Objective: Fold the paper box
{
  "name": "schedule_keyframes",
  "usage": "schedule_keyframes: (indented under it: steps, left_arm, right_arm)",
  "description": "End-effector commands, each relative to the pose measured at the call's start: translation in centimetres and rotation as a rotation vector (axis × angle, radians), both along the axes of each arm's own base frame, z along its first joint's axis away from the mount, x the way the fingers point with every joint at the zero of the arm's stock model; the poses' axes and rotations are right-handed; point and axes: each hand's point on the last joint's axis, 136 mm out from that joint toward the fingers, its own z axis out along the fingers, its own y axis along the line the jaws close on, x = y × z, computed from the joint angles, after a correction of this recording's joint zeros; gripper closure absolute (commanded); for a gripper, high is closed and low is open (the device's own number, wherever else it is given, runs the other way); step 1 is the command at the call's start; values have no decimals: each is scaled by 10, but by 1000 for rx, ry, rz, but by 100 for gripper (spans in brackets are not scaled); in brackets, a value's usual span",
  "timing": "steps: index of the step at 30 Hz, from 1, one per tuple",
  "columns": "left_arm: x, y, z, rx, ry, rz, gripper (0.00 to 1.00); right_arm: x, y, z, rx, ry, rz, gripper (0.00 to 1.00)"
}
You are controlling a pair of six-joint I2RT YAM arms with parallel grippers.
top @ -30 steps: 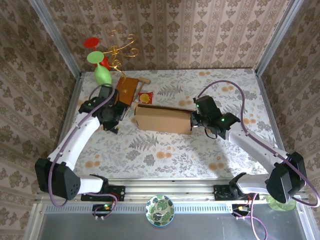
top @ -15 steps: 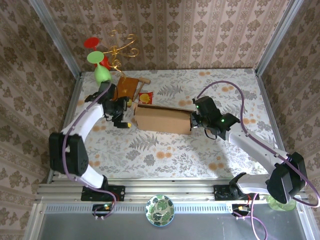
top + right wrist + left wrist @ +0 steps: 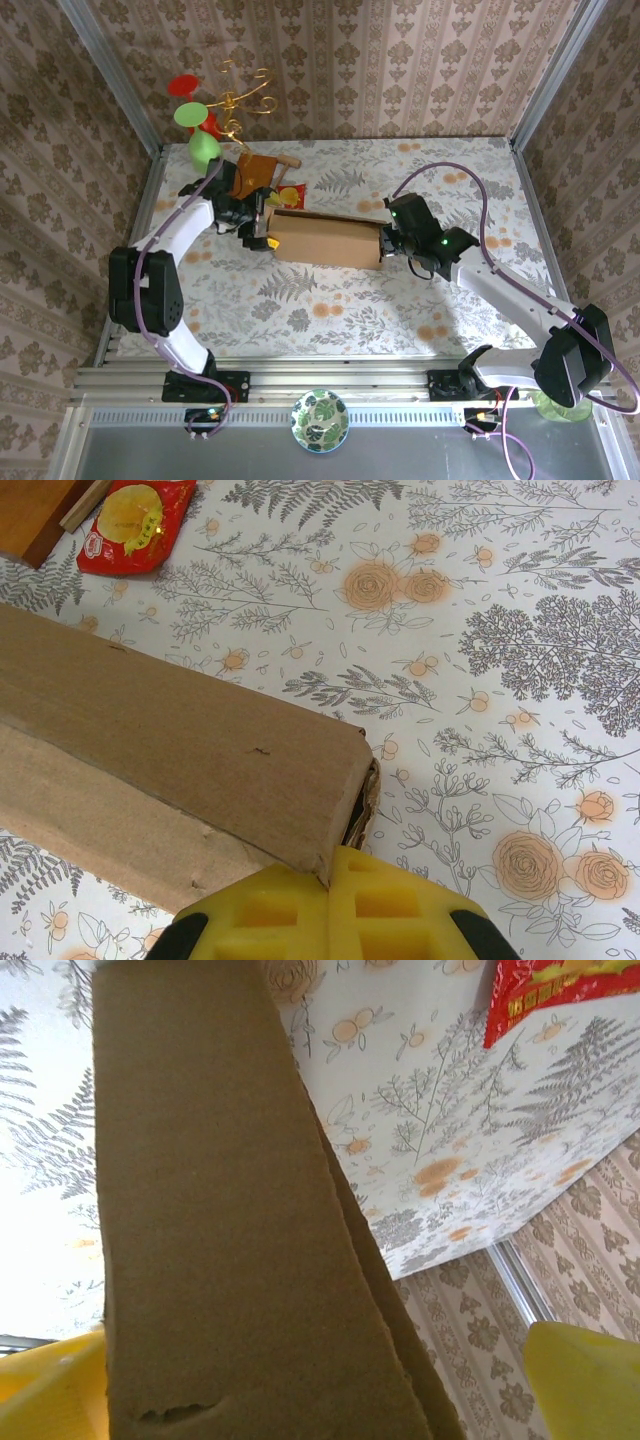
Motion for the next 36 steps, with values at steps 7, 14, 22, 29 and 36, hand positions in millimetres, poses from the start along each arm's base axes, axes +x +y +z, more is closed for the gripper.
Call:
schedule_keyframes:
  steps: [7,14,22,29,36]
  left_arm:
    - [-8,-1,-10,-54,7,86,22]
    - [-8,3,-12,-47,12,98,27]
    - [-7,5,-11,-42,10,117,30]
    - [-9,5,-12,-32,26,122,31]
    - [-6,6,-13,-15,30,132,31]
  right_arm:
    - [-7,0,-11,-31,30,19,100]
    - [-4,1,-8,-30,27,19,100]
    - [-3,2,1,-4,33,-5,98]
    - [-13,2,27,122,82,-100,60]
    - [-23,-4,63,329,107,-234,43]
